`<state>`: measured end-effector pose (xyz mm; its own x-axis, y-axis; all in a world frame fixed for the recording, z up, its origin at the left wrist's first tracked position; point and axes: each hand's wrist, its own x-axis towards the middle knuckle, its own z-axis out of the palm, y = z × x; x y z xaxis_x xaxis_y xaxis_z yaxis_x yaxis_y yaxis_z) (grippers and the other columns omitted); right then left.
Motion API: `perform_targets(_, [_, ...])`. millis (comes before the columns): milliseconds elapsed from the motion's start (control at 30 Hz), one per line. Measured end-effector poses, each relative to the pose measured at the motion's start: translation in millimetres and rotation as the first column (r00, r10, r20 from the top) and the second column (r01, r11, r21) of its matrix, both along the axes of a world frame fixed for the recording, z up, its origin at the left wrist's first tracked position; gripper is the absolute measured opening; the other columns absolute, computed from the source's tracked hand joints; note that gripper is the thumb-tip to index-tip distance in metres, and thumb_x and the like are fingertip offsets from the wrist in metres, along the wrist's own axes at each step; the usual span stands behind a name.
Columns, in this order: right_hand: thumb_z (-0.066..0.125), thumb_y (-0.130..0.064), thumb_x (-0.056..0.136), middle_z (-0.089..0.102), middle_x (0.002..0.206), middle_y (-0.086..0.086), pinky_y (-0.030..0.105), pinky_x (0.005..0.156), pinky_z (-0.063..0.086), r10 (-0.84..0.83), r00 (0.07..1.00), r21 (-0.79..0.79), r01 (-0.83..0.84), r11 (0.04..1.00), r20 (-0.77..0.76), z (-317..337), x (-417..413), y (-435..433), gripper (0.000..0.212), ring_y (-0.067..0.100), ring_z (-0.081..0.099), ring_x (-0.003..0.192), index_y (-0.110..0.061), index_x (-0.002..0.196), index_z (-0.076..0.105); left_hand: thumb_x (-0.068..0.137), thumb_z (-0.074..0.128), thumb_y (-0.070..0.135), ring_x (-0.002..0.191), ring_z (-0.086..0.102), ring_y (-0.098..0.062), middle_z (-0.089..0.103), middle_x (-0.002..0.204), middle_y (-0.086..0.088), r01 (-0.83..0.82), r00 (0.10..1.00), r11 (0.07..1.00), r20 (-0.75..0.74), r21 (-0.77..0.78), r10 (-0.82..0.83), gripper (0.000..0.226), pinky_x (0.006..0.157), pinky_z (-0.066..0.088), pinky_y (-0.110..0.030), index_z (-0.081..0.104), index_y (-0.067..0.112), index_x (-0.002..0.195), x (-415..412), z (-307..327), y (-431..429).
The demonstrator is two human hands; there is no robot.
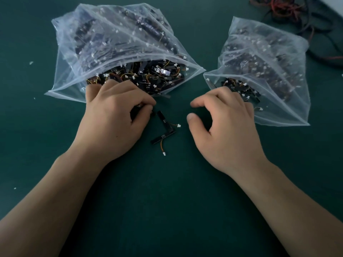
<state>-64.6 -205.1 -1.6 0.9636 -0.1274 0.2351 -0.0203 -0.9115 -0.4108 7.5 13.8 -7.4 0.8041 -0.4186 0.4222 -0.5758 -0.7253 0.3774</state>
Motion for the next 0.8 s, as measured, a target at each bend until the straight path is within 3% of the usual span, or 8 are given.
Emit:
perform_targets(100, [0.058,-0.049,0.096,0.052,0.107,-0.006,0.038,0.094,0.026,-0.098,0.995,-0.047,0.099,0.994,0.023,3,0,0,0.026,0.021,0.051,0.104,-0.026,0.107,0.064,0.099,0.066,0.024,0.100,0.060,-0.022,0.069,0.102,0.009,0.026,1.000,0.999,0.017,-0.039,-0.026,0.012,0.100,0.034,-0.042,0.078,0.024,0.100,-3,1,0])
perform_targets(200, [0.045,-0.063,0.093,0.046,0.100,-0.003,0.042,0.086,0.026,-0.244,0.970,-0.182,0.243,0.953,0.017,7,2,-1,0.040,0.024,0.046,0.096,-0.024,0.100,0.050,0.100,0.065,0.020,0.093,0.061,-0.025,0.070,0.100,0.004,0.100,0.995,0.993,0.011,-0.066,-0.100,0.015,0.090,0.049,-0.047,0.079,0.018,0.101,-6,2,-2])
perform_targets(367, [0.043,-0.066,0.094,0.040,0.111,0.001,0.050,0.095,0.034,-0.275,0.953,-0.170,0.252,0.953,-0.130,7,9,-2,0.048,0.032,0.046,0.112,-0.020,0.106,0.047,0.099,0.064,0.029,0.109,0.061,-0.018,0.069,0.113,0.013,0.122,0.991,0.992,0.060,-0.001,-0.122,0.017,0.096,0.032,-0.039,0.078,0.028,0.109,-20,6,-16])
perform_targets(467, [0.042,-0.064,0.096,0.042,0.111,0.000,0.050,0.102,0.033,-0.244,0.963,-0.113,0.232,0.966,-0.110,4,9,-3,0.045,0.032,0.045,0.116,-0.021,0.105,0.048,0.101,0.058,0.040,0.131,0.055,-0.015,0.065,0.135,0.015,0.271,0.963,0.956,-0.036,0.109,-0.269,0.031,0.104,0.028,-0.045,0.072,0.030,0.127,-26,4,-22])
perform_targets(567, [0.041,-0.061,0.098,0.046,0.114,0.001,0.048,0.105,0.031,-0.256,0.963,-0.059,0.252,0.966,-0.088,2,12,-7,0.042,0.032,0.045,0.117,-0.020,0.106,0.050,0.102,0.052,0.044,0.134,0.053,-0.016,0.064,0.141,0.015,0.315,0.948,0.938,-0.104,0.147,-0.302,0.037,0.107,0.028,-0.048,0.071,0.029,0.130,-26,4,-23])
perform_targets(633, [0.042,-0.055,0.100,0.047,0.117,0.002,0.045,0.103,0.030,-0.274,0.959,-0.056,0.270,0.961,-0.074,1,15,-8,0.037,0.031,0.044,0.118,-0.020,0.108,0.051,0.101,0.055,0.040,0.134,0.053,-0.015,0.063,0.141,0.015,0.306,0.949,0.942,-0.123,0.136,-0.290,0.033,0.108,0.028,-0.047,0.072,0.029,0.128,-24,4,-21])
perform_targets(733, [0.049,-0.026,0.103,0.053,0.120,0.009,0.043,0.093,0.037,-0.259,0.966,-0.110,0.257,0.960,-0.009,1,22,-22,0.016,0.033,0.049,0.115,-0.015,0.112,0.055,0.100,0.057,0.038,0.134,0.052,-0.015,0.062,0.142,0.016,0.298,0.950,0.945,-0.138,0.133,-0.280,0.032,0.110,0.027,-0.047,0.072,0.030,0.128,-25,3,-21])
perform_targets(800, [0.052,-0.008,0.098,0.057,0.121,0.012,0.040,0.086,0.041,-0.254,0.967,-0.162,0.250,0.954,-0.005,5,33,-38,0.023,0.033,0.054,0.113,-0.012,0.120,0.060,0.101,0.057,0.039,0.134,0.052,-0.014,0.062,0.142,0.016,0.296,0.950,0.945,-0.147,0.138,-0.276,0.032,0.111,0.027,-0.048,0.071,0.030,0.128,-25,4,-22])
